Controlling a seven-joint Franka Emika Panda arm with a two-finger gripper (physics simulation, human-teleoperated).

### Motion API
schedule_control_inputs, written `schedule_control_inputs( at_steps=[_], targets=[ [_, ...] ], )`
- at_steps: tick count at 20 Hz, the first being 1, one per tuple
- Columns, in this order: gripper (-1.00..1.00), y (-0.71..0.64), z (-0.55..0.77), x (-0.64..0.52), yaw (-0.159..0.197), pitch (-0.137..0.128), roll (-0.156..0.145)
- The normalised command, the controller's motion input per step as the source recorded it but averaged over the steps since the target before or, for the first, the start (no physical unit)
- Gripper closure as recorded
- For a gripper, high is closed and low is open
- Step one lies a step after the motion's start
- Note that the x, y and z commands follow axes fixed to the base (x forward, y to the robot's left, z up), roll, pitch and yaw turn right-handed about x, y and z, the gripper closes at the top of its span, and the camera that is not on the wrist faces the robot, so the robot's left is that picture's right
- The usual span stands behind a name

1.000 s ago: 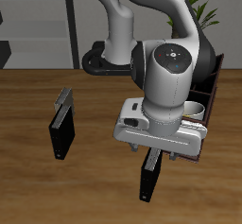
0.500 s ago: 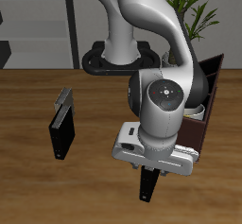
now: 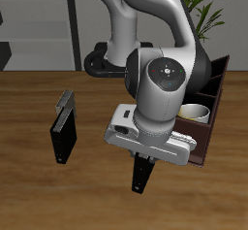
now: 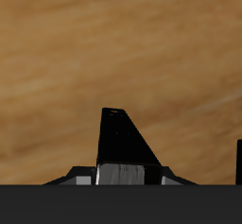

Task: Place the white-yellow mug into the left desk caddy's right compartment and place the left black book into the left desk caddy's back compartment and place the right black book into the left desk caddy's front compartment

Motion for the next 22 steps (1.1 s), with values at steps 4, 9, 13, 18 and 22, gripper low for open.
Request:
schedule_control_inputs(
  at_steps=[4,9,13,18,22],
  targets=[
    [1.0,-0.43,1.04,-0.39,0.006,-0.091,-0.114],
    [1.0,-0.27,0.71,-0.41,0.014,-0.043,-0.08],
    [1.0,-0.11,0.49,-0.66,0.031,-0.081,-0.065],
    [1.0,-0.17,0.36,-0.65,-0.001,-0.061,-0.034],
    [1.0,0.05,0.21,-0.84,0.006,-0.047,0.011]
  ],
)
